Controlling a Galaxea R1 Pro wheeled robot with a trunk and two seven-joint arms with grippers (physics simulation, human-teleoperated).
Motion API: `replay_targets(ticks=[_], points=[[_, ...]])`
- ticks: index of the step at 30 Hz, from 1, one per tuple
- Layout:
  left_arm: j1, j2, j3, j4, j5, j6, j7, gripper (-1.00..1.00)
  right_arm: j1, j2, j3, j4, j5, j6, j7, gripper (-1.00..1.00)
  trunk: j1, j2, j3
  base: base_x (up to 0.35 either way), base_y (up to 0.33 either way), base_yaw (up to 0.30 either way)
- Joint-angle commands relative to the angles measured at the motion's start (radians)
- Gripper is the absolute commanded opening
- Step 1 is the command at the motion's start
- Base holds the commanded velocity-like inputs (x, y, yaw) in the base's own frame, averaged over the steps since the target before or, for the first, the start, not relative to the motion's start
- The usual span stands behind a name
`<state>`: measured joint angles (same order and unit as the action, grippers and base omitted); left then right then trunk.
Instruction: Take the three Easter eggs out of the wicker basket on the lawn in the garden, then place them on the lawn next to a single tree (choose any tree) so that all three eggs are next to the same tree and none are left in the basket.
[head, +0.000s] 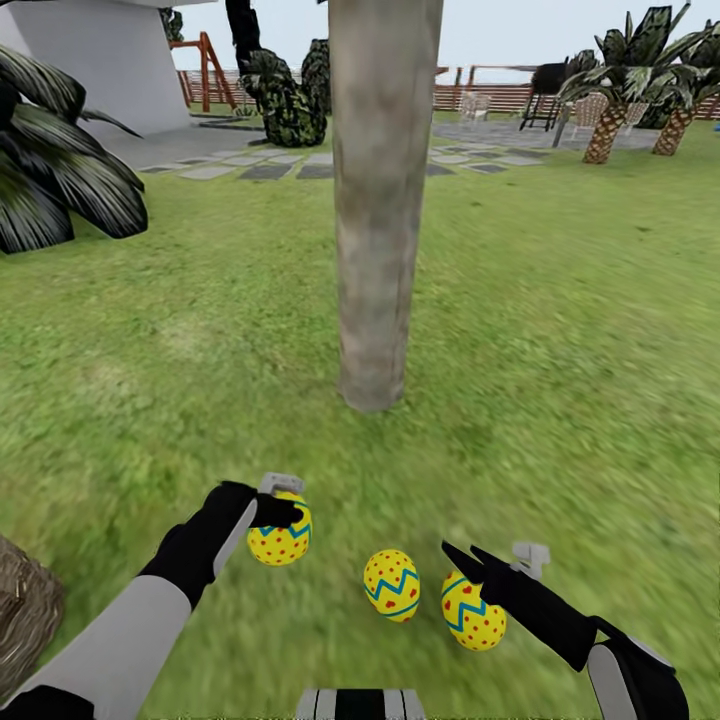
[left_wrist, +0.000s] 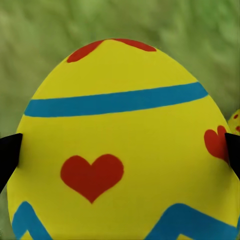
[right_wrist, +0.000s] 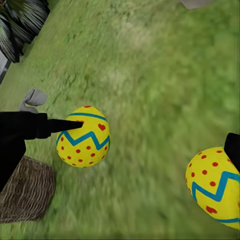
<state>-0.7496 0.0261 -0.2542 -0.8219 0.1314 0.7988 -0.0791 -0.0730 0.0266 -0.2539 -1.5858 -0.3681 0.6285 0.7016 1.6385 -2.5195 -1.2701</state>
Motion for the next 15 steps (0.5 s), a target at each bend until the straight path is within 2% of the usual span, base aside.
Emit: replay_targets(ticks=[1,2,5,15], points=[[-0.001,0.001,-0.020,-0.001,0.009,0.000,0.005,-1.00,-0.001,0.001,-0.002,0.000,-0.005,0.007,0.002,1.00,0.000,-0.001,-0.004,0.000,0.000,-0.069],[0.000,0.001,-0.034,-0.001,0.009,-0.005,0.005,-1.00,-0.001,0.001,-0.002,0.000,-0.005,0.007,0.002,1.00,0.001,-0.001,-0.007,0.000,0.000,-0.133],[0.001,0.002,-0.046,-0.002,0.009,-0.010,0.005,-1.00,-0.001,0.001,-0.002,0.000,-0.005,0.007,0.002,1.00,0.002,-0.002,-0.016,0.000,0.000,-0.175],[0.003,0.002,-0.051,-0.003,0.008,-0.024,0.005,-1.00,-0.001,0.001,-0.002,0.000,-0.005,0.008,0.002,1.00,0.007,-0.004,-0.045,0.000,0.000,-0.175]])
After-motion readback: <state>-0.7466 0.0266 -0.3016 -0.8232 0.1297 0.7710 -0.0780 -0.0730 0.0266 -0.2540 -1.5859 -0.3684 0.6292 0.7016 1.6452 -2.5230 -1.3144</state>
